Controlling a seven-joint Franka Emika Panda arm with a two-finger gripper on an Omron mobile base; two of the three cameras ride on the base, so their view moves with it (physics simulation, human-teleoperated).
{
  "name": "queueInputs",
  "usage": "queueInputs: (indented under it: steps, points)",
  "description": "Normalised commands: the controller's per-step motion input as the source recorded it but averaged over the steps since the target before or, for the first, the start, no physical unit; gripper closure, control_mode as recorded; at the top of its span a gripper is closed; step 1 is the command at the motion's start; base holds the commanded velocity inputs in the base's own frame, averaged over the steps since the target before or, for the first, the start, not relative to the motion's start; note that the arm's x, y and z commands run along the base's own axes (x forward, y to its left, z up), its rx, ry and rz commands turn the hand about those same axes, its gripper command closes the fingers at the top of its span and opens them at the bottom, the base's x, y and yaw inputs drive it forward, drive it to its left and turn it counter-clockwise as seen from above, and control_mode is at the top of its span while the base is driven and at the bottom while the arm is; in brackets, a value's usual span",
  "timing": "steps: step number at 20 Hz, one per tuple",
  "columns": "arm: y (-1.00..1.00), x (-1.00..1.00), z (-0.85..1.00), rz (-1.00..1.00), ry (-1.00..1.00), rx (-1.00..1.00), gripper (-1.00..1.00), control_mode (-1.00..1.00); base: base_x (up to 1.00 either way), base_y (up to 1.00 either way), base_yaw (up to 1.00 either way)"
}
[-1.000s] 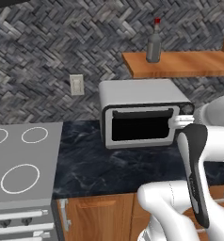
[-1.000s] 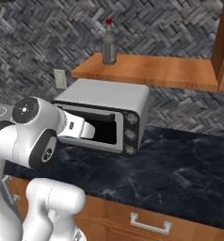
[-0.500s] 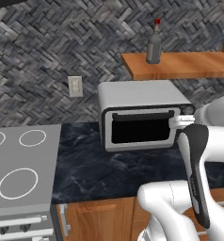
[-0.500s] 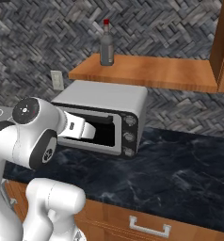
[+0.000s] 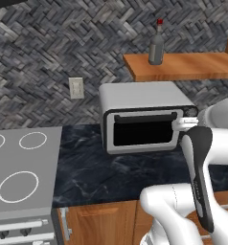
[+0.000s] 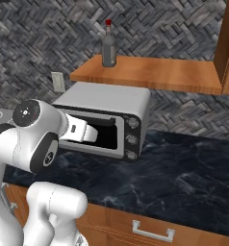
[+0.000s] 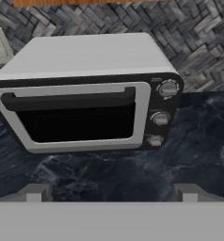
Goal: Get the candle and the liquor from the cabinet and move them to the dining counter.
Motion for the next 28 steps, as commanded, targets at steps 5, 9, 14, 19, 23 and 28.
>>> queueInputs:
  steps: [5,9,14,19,23,28]
  points:
    - [0.00,0.00,0.00,0.00,0.00,0.00,-1.00,1.00,0.00,0.00,0.00]
    - [0.00,0.00,0.00,0.00,0.00,0.00,-1.00,1.00,0.00,0.00,0.00]
    - [0.03,-0.05,0.10,0.00,-0.13,0.00,-1.00,-1.00,0.00,0.00,0.00]
    - [0.06,-0.07,0.27,0.00,-0.17,0.00,-1.00,-1.00,0.00,0.00,0.00]
    - [0.15,-0.07,0.37,-0.05,-0.12,0.00,-1.00,-1.00,0.00,0.00,0.00]
    - [0.14,-0.02,0.46,-0.05,-0.16,0.00,-1.00,-1.00,0.00,0.00,0.00]
